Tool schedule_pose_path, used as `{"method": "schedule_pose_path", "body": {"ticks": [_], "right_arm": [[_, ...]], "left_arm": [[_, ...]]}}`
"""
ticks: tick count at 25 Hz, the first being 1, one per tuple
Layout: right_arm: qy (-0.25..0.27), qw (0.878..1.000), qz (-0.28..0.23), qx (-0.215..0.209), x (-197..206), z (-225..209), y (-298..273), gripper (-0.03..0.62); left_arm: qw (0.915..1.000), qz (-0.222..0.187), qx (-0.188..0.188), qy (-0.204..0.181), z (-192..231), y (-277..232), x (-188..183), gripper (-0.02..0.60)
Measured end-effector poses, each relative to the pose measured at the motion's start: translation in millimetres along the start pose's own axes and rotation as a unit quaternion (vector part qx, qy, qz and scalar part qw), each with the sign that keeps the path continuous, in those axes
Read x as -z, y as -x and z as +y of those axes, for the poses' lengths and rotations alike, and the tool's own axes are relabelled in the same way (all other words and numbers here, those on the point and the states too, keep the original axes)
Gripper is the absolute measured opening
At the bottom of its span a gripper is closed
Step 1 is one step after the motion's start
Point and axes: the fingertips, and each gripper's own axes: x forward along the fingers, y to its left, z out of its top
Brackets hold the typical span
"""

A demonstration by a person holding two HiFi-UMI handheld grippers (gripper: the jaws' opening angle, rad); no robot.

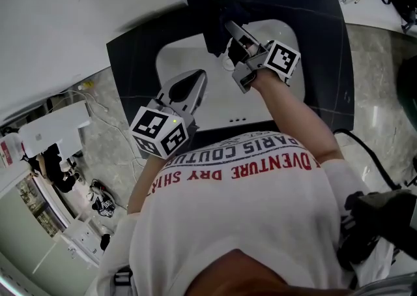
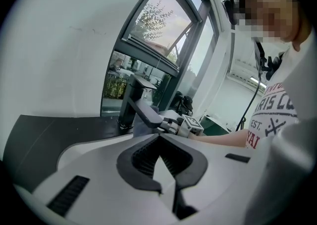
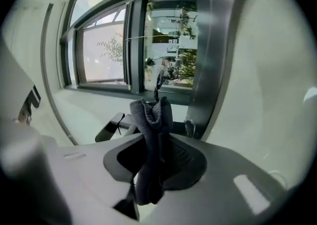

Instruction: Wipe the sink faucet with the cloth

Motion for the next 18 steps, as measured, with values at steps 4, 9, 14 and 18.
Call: {"method": "schedule_pose_path", "body": {"ticks": [4,9,14,18], "right_arm": [[-0.043,0.999,-0.011,-0.025,3,4,-12,0.076],[-0.085,0.994,-0.018,-0.071,6,11,-17,0.076],[-0.134,0.987,-0.022,-0.088,8,11,-19,0.077],[-0.155,0.982,-0.019,-0.102,8,11,-20,0.075]], "left_arm": [[0.9999,0.008,-0.004,0.006,8,1,5,0.000],[0.9999,0.008,-0.005,0.010,11,0,6,0.000],[0.9999,0.012,-0.002,0.010,10,-3,9,0.000],[0.9999,0.014,-0.001,0.009,9,-5,11,0.000]]}}
